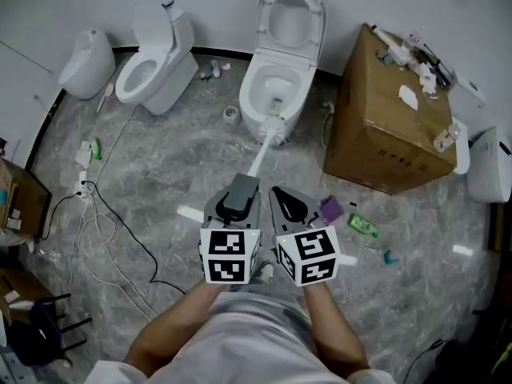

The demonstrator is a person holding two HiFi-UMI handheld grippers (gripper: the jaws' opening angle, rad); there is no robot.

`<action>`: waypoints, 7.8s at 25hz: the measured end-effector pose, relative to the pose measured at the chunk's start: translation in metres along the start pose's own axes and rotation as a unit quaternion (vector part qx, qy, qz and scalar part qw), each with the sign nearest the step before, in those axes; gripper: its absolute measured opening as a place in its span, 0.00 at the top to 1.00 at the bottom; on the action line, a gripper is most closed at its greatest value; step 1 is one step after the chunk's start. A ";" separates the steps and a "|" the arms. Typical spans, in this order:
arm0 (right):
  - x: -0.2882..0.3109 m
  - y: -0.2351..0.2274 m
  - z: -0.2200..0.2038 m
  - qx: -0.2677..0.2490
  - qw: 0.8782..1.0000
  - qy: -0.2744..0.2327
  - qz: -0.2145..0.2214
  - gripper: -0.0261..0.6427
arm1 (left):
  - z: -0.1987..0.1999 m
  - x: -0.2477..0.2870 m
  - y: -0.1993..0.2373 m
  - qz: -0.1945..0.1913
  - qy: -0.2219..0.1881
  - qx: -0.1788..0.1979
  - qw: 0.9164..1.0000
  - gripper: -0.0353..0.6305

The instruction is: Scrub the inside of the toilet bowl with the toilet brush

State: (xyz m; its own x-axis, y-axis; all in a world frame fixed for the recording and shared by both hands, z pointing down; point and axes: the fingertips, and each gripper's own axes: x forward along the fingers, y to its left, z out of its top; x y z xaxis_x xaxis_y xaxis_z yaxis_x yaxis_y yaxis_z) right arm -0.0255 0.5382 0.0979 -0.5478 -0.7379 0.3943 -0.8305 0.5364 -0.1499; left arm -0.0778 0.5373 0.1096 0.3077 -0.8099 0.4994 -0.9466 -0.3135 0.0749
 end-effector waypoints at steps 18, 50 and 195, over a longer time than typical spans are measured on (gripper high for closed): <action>0.108 -0.044 0.028 0.022 0.999 0.027 -0.025 0.96 | 0.031 0.099 0.067 -0.027 0.029 -0.004 0.999 0.71; 0.284 -0.133 0.062 0.075 0.990 0.065 -0.096 0.96 | 0.071 0.279 0.168 -0.088 0.100 0.011 0.991 0.71; 0.508 -0.368 -0.094 0.132 0.973 0.171 -0.080 0.96 | -0.079 0.577 0.218 -0.060 0.343 0.005 0.937 0.71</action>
State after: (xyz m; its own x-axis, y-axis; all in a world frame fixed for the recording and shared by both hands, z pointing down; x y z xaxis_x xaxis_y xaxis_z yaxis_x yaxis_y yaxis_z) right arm 0.0110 0.0043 0.4385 -0.3812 -0.5993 0.7039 -0.9241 0.2691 -0.2713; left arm -0.1144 0.0409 0.4819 0.2743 -0.2606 0.9257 -0.9075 -0.3885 0.1595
